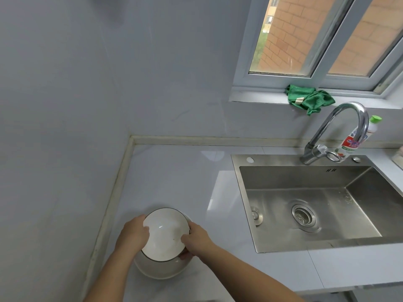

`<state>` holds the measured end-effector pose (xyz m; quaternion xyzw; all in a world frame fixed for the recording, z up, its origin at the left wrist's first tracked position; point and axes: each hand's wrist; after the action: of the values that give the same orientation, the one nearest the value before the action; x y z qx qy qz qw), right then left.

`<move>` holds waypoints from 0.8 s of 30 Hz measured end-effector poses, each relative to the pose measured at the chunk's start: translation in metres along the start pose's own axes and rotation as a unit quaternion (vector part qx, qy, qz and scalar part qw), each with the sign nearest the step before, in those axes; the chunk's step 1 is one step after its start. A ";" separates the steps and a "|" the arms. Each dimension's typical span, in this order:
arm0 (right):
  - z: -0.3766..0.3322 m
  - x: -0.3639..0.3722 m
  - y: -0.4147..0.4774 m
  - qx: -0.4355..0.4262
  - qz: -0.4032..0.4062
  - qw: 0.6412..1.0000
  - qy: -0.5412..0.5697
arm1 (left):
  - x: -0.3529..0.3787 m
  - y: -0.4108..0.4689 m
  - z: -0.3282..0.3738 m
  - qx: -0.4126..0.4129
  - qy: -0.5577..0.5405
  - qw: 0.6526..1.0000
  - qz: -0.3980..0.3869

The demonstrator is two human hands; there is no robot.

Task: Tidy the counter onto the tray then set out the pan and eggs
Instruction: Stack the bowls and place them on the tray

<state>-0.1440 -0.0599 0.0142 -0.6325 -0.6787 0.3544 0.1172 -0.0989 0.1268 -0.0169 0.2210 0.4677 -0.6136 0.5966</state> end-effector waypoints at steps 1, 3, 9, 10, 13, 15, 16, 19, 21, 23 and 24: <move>-0.001 -0.001 -0.001 0.000 -0.002 1.000 -0.003 | 0.000 0.000 0.000 0.000 0.003 1.000 0.003; -0.002 -0.001 -0.002 0.000 -0.008 1.000 -0.011 | -0.001 -0.001 0.000 -0.002 0.013 1.000 0.010; 0.000 -0.005 -0.004 -0.037 0.026 0.995 -0.087 | -0.003 -0.012 0.000 -0.010 0.053 0.997 0.047; 0.001 -0.006 -0.005 -0.058 0.056 0.988 -0.132 | -0.003 -0.014 0.000 -0.011 0.063 0.996 0.062; 0.005 -0.005 -0.007 -0.082 0.137 0.962 -0.220 | -0.001 -0.016 -0.003 -0.041 -0.009 0.998 0.054; 0.008 -0.001 -0.007 -0.064 0.145 0.963 -0.216 | 0.001 -0.015 -0.006 -0.088 -0.091 0.992 0.014; 0.008 0.000 -0.006 -0.041 0.132 0.972 -0.190 | 0.001 -0.016 -0.006 -0.108 -0.112 0.988 -0.004; 0.005 0.004 -0.004 0.040 0.078 0.994 -0.061 | -0.003 -0.017 -0.004 -0.142 -0.155 0.977 -0.040; 0.009 0.000 -0.001 0.055 0.065 0.996 -0.013 | -0.005 -0.015 -0.002 -0.151 -0.173 0.971 -0.061; 0.012 -0.006 -0.002 0.053 0.061 0.996 0.035 | -0.003 -0.013 0.003 -0.155 -0.196 0.965 -0.074; 0.014 -0.011 -0.003 0.050 0.066 0.995 0.056 | -0.003 -0.014 0.009 -0.156 -0.211 0.962 -0.080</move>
<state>-0.1531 -0.0750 0.0089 -0.6880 -0.6095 0.3585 0.1633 -0.1094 0.1191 -0.0060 -0.0473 0.4372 -0.6115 0.6578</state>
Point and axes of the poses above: each hand's wrist, its own y-axis towards the middle knuckle, its own x-axis out of the palm, z = x × y, and after that the axes turned 5 degrees about z, right-handed
